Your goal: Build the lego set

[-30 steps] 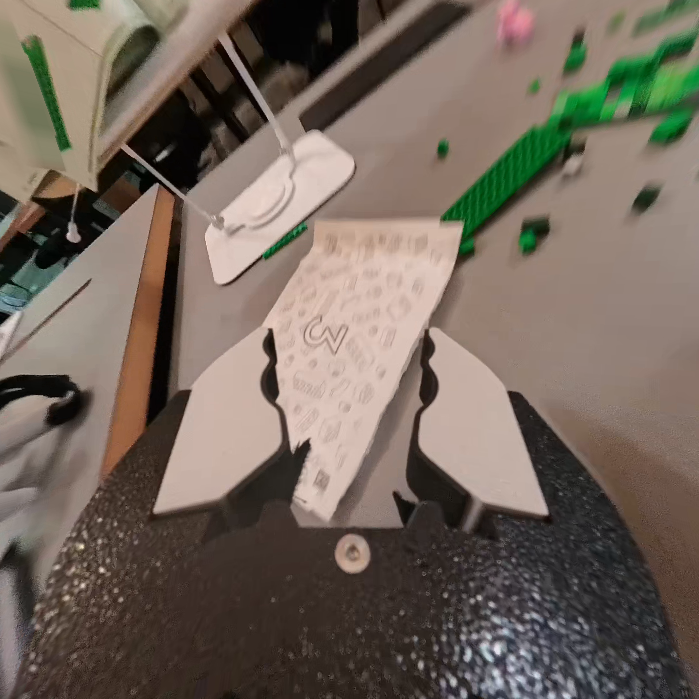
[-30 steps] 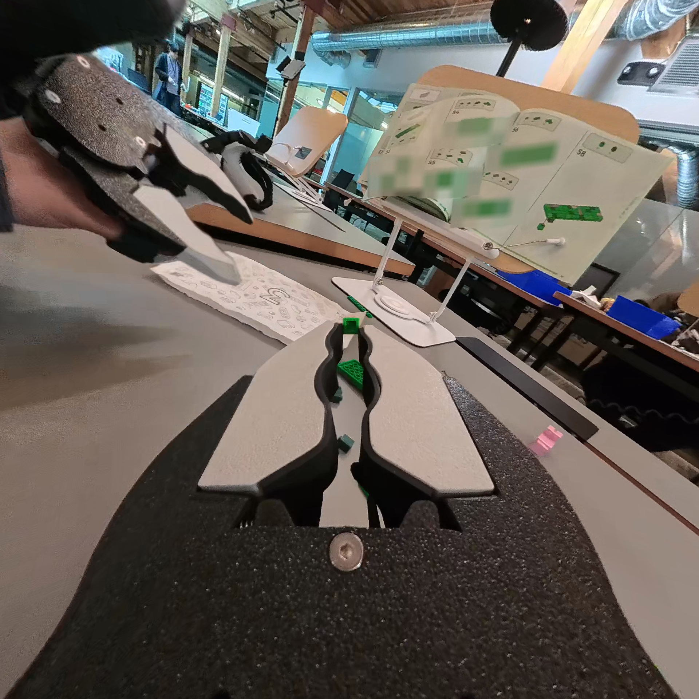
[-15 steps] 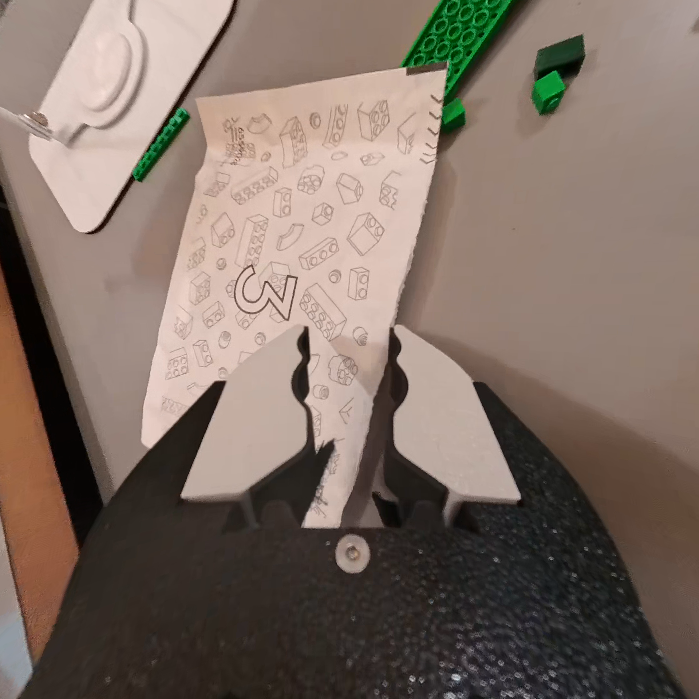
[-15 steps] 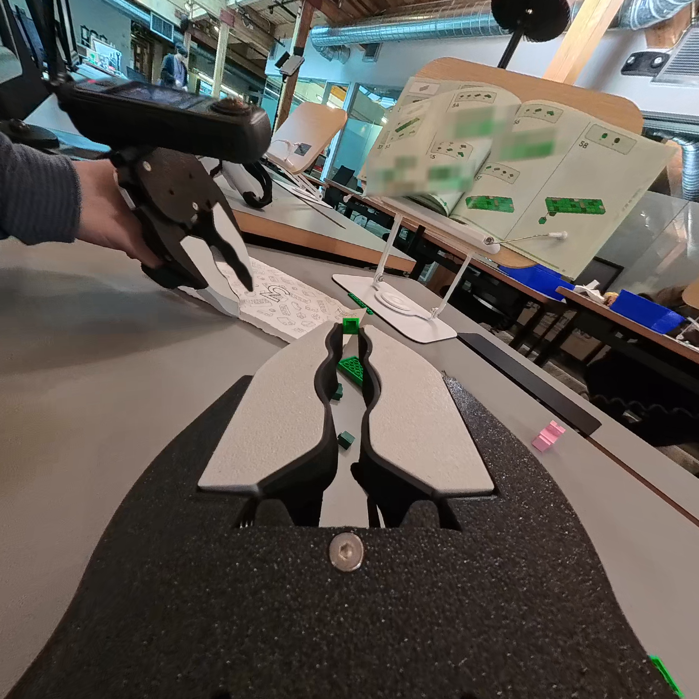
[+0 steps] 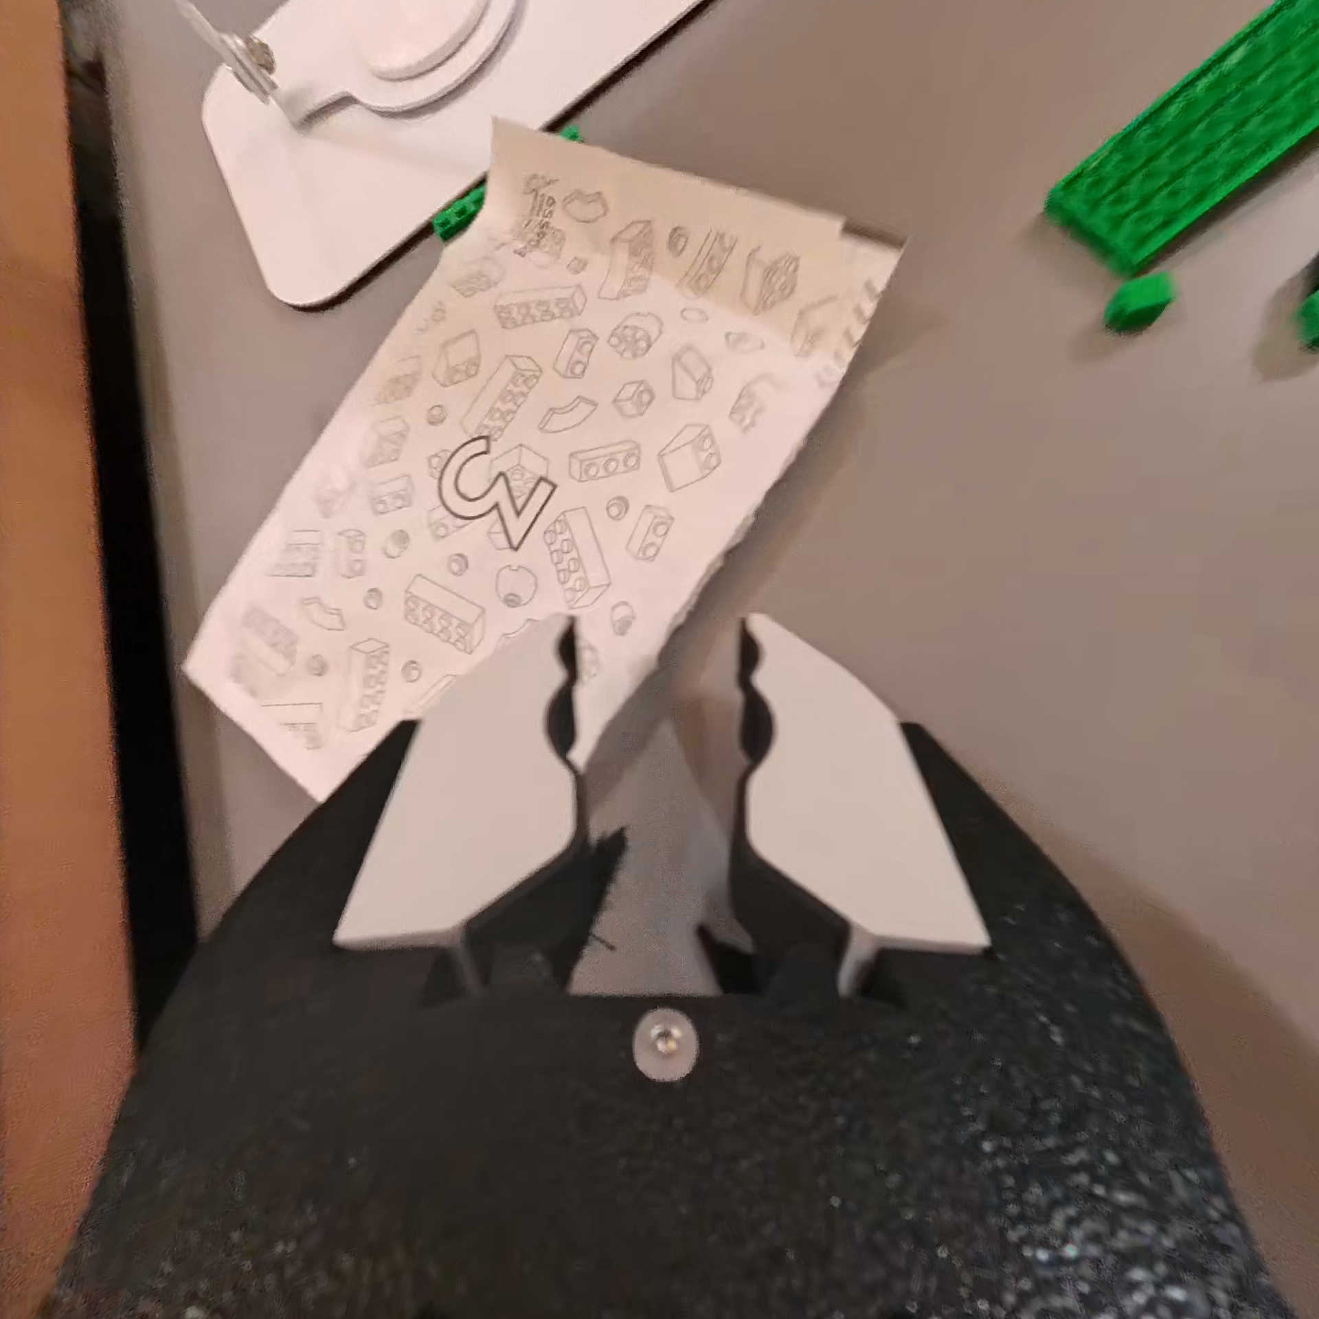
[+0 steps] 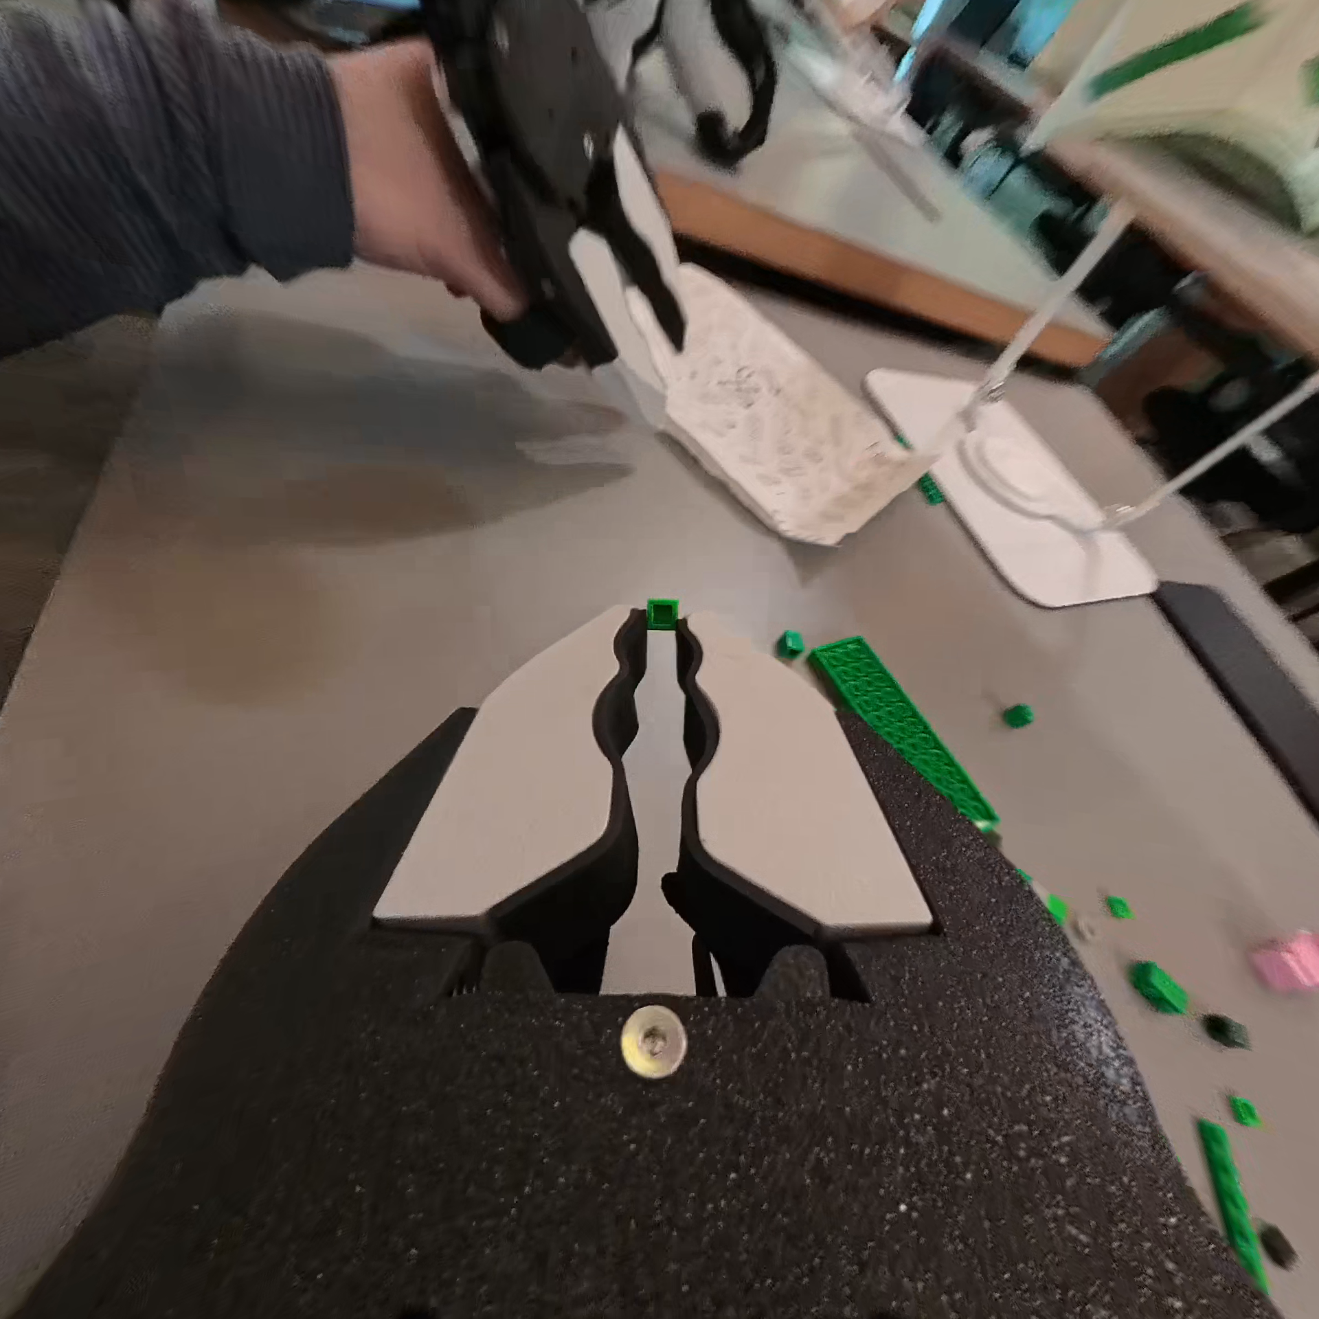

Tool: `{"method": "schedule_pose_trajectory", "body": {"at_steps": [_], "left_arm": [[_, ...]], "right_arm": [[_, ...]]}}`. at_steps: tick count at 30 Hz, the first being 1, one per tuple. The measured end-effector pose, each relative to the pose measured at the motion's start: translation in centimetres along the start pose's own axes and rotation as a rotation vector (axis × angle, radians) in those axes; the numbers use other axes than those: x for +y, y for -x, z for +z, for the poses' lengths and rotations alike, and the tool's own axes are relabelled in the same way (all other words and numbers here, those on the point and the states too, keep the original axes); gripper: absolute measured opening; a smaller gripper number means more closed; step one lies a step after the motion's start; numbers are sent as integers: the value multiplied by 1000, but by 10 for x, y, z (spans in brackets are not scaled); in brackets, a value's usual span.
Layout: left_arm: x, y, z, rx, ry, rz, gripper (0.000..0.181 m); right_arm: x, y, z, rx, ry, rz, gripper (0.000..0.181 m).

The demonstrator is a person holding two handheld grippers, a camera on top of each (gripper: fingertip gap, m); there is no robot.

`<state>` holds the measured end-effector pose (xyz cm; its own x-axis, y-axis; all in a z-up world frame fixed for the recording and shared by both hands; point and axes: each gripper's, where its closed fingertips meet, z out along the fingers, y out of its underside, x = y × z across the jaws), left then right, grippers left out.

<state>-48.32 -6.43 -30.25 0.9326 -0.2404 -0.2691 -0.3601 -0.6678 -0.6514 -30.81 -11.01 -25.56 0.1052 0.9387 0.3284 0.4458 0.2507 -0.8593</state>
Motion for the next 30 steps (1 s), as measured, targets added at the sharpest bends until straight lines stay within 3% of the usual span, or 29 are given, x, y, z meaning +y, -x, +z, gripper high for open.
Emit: {"method": "schedule_pose_trajectory", "body": {"at_steps": [1,4,9,14,21,25,30], "left_arm": [[-4,-3,-4,29,-26,-41,59],[-25,-1,-18,48,-125,-154,79],[-83,15,-25,-85,-396,-206,73],[-117,22,-11,-175,-574,-215,70],[-132,23,4,-217,-648,-180,69],[-128,19,4,-210,-691,-183,70],[-124,14,2,-130,-717,-229,70]], "right_arm": [[1,2,7,-30,32,12,8],[9,7,28,-100,139,3,8],[33,13,45,-195,331,-23,8],[41,19,49,-274,339,-7,9],[46,22,52,-305,326,6,19],[27,2,39,-204,207,55,25],[6,-71,-12,115,-72,201,28]]}}
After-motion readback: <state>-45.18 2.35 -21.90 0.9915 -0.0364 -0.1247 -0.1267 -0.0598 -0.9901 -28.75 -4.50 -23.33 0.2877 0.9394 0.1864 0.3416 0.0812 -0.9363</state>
